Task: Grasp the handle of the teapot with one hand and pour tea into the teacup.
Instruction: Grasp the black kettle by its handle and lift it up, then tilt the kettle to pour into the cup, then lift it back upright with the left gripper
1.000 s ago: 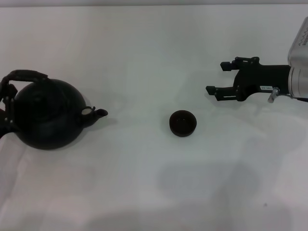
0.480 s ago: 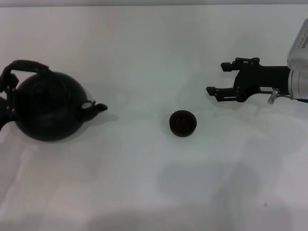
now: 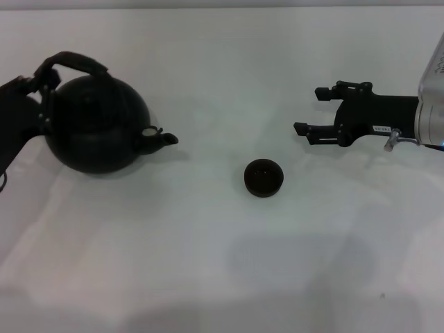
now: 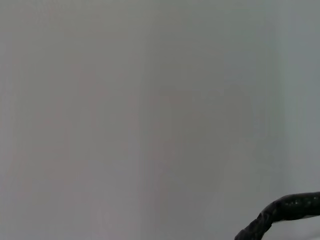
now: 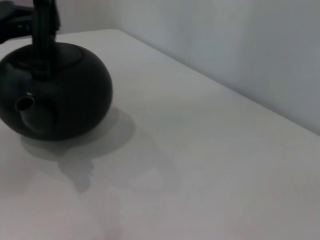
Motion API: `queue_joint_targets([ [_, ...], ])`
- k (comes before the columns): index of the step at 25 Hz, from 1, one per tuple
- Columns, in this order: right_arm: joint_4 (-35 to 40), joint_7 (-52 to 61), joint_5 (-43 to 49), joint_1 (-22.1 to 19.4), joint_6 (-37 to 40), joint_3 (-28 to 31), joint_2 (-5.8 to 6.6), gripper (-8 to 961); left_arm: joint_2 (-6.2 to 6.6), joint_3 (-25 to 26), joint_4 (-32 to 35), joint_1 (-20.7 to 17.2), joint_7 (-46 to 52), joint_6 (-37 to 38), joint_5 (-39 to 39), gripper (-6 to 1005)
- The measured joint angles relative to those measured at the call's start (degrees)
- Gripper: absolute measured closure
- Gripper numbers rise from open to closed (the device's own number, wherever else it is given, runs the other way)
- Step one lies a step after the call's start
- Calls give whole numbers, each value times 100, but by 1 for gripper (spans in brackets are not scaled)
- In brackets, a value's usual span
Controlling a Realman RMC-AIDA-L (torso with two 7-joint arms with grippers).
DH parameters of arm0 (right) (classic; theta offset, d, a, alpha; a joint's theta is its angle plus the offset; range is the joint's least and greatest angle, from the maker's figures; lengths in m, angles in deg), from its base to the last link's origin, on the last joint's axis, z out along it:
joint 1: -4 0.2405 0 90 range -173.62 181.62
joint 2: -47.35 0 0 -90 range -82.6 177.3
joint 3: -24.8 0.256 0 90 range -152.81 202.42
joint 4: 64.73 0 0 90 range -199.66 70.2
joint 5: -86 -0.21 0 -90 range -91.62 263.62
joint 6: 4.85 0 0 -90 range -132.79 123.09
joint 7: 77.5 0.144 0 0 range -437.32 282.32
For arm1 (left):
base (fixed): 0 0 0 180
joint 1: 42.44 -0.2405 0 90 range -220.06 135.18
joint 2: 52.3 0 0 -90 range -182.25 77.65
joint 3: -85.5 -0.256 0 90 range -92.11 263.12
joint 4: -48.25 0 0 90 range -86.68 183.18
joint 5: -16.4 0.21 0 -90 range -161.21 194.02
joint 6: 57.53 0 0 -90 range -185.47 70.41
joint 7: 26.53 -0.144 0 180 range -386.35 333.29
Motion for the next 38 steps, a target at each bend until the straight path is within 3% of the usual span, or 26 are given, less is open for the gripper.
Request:
queue_joint_targets([
  [3,-39,-95,-94,-29,-22,-3,0,105,90,-309,187,97,298,-176,2,906],
  [11,-76,-230,-235,-73,-35,15,0,105,322,-1145,1666,-66,1716,-1229,82,905],
  [14,-76,-262,-297,-67,-38,28,1,105,416,-1215,2640,-224,2652,-2039,680,906],
  [17,-73,-362,-433,-47,-38,36,6,105,421,-1170,3701,-449,3536,-2875,1528,906],
  [23,-28,-453,-607,-52,-40,39,18,105,260,-1162,5583,-791,5317,-3872,3545,907],
  [30,-4,-615,-1065,-81,-52,43,34,105,-245,-973,7359,-1137,7220,-4114,6253,907],
  [38,2,-704,-1219,-126,-162,413,41,106,-300,-1226,8026,-1284,7942,-4157,7085,906],
])
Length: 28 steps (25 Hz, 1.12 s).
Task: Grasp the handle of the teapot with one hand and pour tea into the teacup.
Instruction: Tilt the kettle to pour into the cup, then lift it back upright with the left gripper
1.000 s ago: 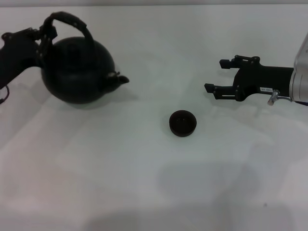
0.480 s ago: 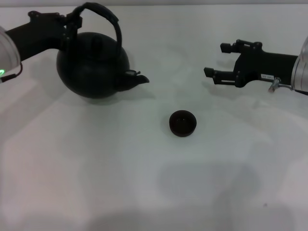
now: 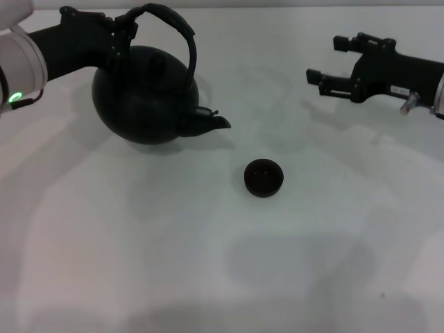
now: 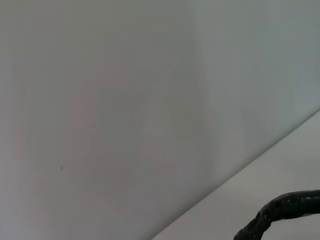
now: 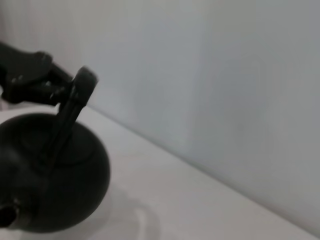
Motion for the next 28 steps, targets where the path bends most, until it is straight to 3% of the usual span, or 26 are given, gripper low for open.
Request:
queue_joint_targets([
  [7,-13,-1,-17,-9,-239,446,3,106,-10,-196,316,-27,421,-27,600,906],
  [20,-50,-36,-53,-26,-233,513,3,106,-28,-808,787,-50,982,-418,1651,906],
  [28,-36,-37,-57,-21,-227,540,3,106,-28,-1181,1107,7,1776,-525,2692,907],
])
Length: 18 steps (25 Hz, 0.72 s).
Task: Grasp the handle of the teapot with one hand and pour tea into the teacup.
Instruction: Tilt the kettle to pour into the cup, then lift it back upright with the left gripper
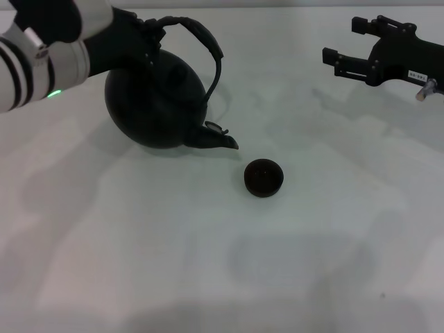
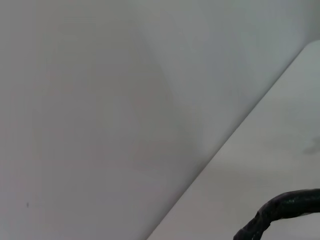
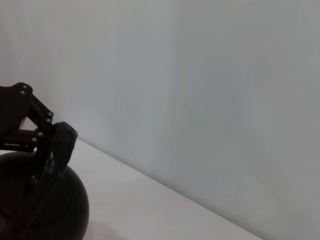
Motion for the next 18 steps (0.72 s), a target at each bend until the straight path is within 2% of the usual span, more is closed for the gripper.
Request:
queue_joint_targets([
  [1,0,0,-2,5,1,0,0,106,0,-148,68,19,253,-74,319,907],
  [7,-21,-10,-9,22,10,53,0,106,0,-414,189,37,740,-231,851,906],
  [18,-11,-18,-9,14,15,66,0,105,0,-669,291,146,935,-295,1035,907],
])
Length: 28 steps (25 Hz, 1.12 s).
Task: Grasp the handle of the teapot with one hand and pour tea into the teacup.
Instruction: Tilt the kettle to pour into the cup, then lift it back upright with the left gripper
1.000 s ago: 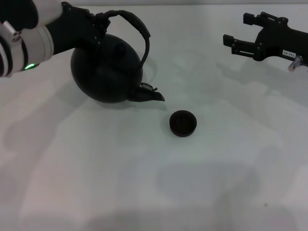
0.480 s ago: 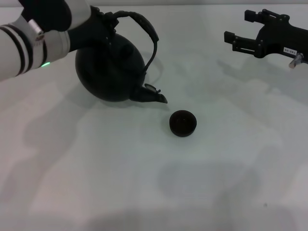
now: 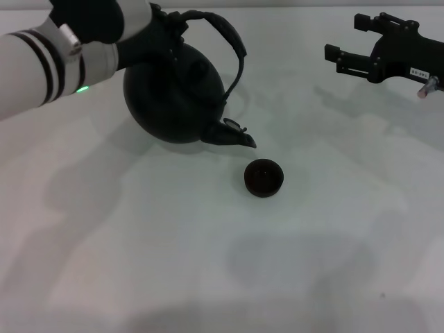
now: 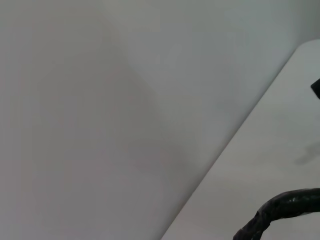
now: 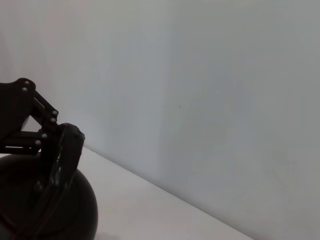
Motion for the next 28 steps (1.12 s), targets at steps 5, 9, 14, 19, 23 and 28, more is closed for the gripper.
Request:
queue_joint_targets([
  [5,15,0,1,-5,0,15,0,105,0,-97,4,44,98,25,197,906],
  [9,15,0,1,-1,0,18,0,105,0,-164,6,85,125,31,292,907],
  [14,8,0,1,0,-1,24,0,106,1,-267,14,172,285,48,577,906],
  [19,-11,0,1,6,-1,72,0,106,6,-315,14,248,336,95,658,907],
  [23,-16,0,1,15,-1,76,0,106,9,-321,14,356,340,200,668,907],
  [28,-17,0,1,36,-1,76,0,106,9,-348,1,412,343,251,808,906],
])
